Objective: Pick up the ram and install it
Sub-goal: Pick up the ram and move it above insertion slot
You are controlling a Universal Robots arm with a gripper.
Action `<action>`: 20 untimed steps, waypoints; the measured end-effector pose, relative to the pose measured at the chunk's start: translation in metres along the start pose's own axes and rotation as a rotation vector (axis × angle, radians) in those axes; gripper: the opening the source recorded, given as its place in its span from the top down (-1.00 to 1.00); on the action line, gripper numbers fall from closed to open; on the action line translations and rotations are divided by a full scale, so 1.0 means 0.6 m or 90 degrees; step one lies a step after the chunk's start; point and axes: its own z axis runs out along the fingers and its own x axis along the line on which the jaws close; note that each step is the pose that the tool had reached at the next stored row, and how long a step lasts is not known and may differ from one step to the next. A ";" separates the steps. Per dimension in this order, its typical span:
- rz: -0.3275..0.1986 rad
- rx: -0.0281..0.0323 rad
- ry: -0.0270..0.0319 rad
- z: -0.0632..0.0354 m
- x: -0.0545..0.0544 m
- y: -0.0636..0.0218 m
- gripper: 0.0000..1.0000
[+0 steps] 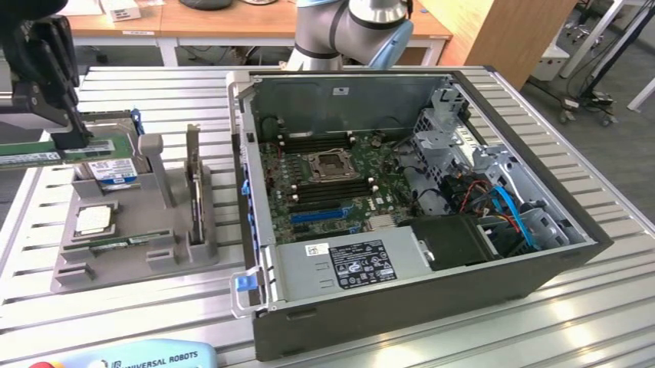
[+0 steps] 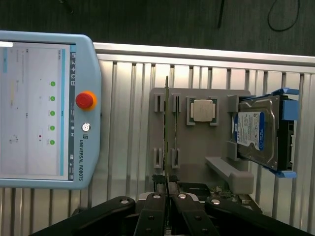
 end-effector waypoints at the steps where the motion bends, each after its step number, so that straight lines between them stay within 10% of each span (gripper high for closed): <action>1: 0.000 0.0000 0.0000 0.000 0.000 -0.002 0.77; 20: 0.000 0.0001 0.0000 -0.001 0.001 -0.029 0.77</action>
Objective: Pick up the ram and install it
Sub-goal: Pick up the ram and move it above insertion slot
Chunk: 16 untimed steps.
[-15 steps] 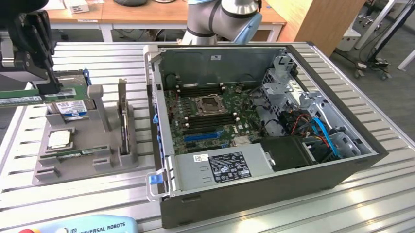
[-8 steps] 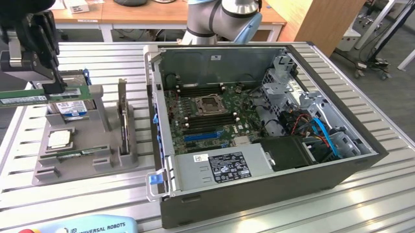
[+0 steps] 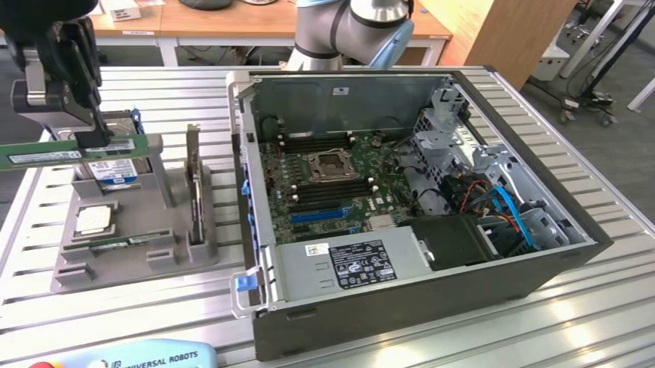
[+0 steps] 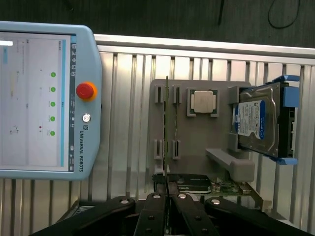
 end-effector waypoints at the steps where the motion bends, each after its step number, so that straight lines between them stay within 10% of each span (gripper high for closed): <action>1: 0.000 0.0000 0.0000 0.000 0.000 -0.001 0.77; 16: 0.000 0.0000 0.0000 -0.001 0.000 -0.031 0.77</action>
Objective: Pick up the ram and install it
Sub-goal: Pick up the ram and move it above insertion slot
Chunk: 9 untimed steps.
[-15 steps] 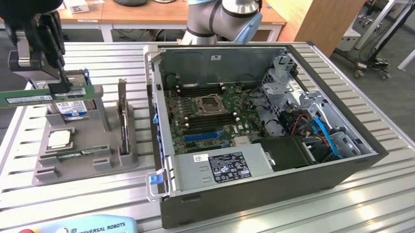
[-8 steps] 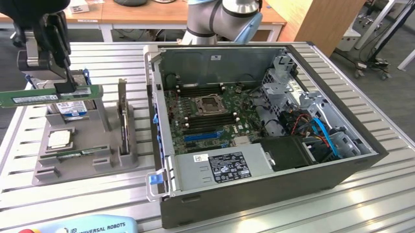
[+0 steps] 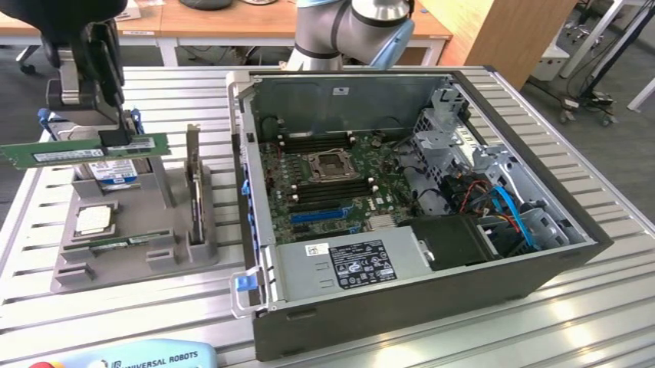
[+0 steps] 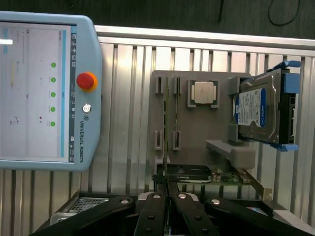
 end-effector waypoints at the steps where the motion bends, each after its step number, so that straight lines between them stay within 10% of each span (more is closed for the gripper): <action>1: 0.000 0.0000 0.0000 0.000 0.000 -0.002 0.77; 9: 0.000 0.0000 0.0000 -0.001 0.000 -0.019 0.77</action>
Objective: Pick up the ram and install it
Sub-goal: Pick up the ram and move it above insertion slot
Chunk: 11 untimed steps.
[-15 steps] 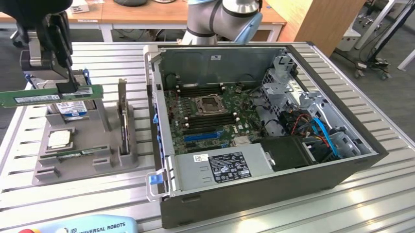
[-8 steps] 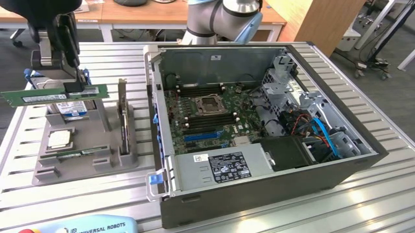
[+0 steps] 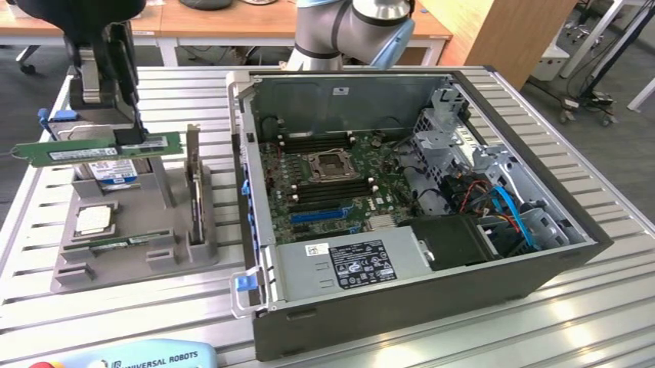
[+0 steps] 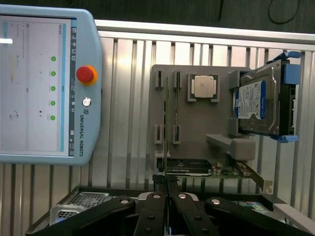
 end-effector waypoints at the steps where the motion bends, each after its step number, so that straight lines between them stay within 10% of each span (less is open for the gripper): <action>1: 0.000 0.0000 0.0000 0.000 0.000 -0.002 0.77; 11: 0.000 0.0000 0.0000 -0.001 -0.001 -0.017 0.77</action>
